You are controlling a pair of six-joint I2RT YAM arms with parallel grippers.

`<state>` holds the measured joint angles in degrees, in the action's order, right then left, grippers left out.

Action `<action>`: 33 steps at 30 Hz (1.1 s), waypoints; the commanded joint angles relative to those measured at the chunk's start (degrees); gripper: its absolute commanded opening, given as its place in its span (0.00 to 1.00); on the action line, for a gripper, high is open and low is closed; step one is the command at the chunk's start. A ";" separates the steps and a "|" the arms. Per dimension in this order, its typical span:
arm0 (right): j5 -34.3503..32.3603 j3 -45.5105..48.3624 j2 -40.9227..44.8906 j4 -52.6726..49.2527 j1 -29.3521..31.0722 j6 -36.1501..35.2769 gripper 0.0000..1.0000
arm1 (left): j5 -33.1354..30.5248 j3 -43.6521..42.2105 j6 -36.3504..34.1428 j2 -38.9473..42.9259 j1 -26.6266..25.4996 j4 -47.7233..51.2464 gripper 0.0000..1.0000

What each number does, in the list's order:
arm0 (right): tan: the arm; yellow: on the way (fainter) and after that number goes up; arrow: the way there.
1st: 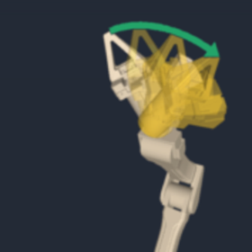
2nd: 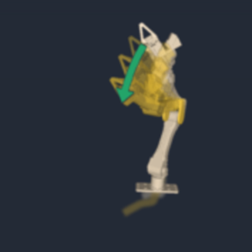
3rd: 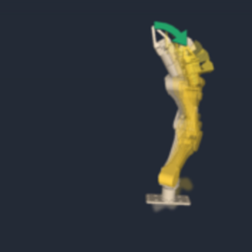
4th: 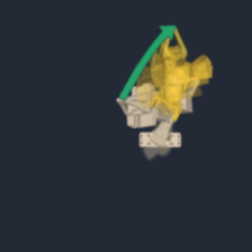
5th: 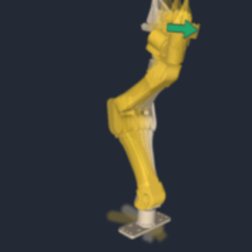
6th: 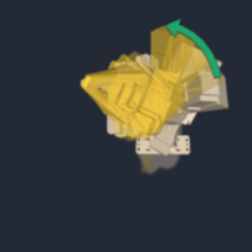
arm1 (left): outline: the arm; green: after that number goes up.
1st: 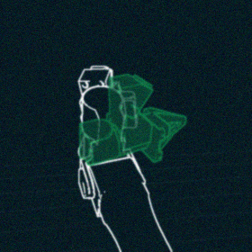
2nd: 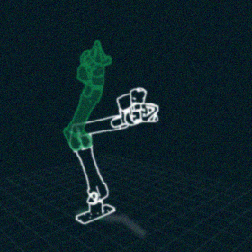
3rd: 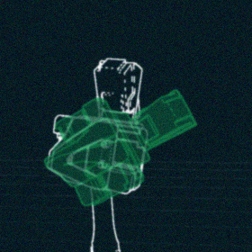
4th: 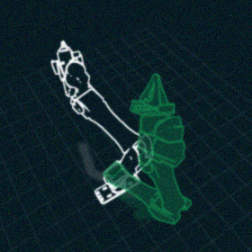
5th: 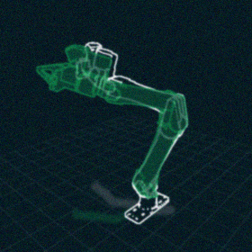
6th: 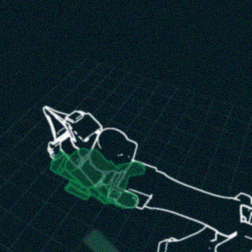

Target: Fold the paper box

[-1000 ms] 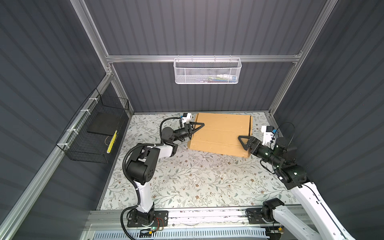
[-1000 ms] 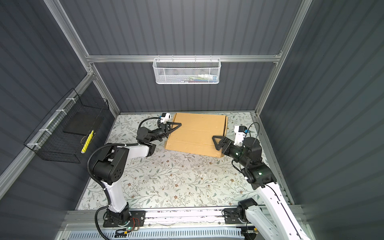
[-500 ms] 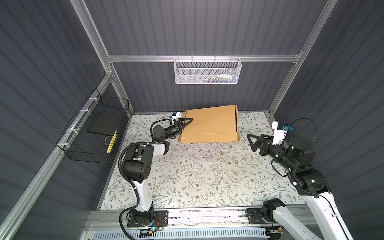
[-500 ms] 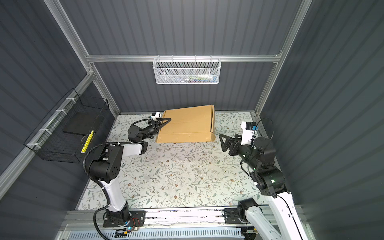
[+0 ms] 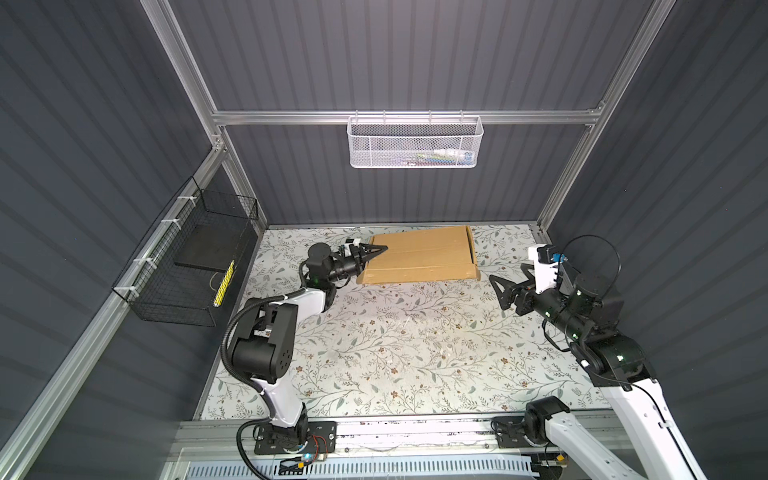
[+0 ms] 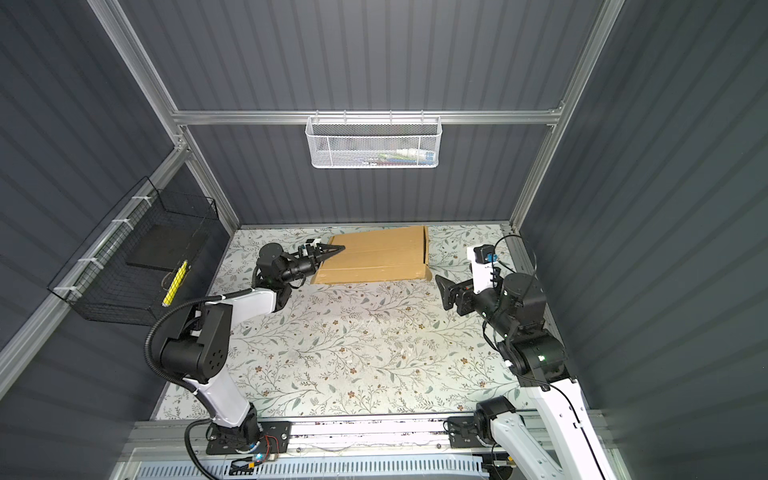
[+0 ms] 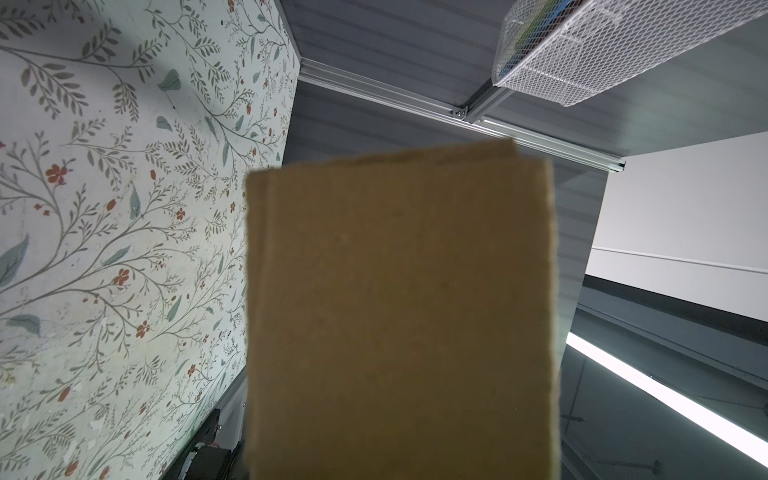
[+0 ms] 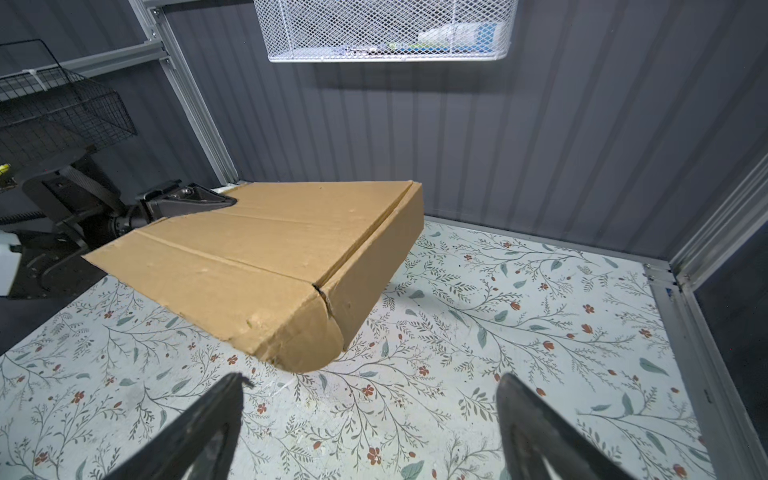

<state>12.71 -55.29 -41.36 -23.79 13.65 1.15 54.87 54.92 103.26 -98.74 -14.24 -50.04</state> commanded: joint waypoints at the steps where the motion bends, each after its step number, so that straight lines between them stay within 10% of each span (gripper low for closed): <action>1: 3.67 1.65 0.10 3.91 -0.04 -2.51 0.94 | -0.01 1.92 -6.18 3.92 0.40 14.01 0.40; 16: 14.82 7.30 2.43 7.75 0.30 -5.22 0.92 | -0.48 8.53 -20.35 14.33 3.76 57.16 0.38; 33: 9.78 7.30 3.76 2.14 9.59 -12.01 0.90 | 4.44 21.24 -31.06 7.33 7.27 88.34 0.38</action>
<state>24.43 -47.88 -37.10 -19.40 21.50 -8.54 56.34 72.55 77.12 -90.41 -8.10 28.64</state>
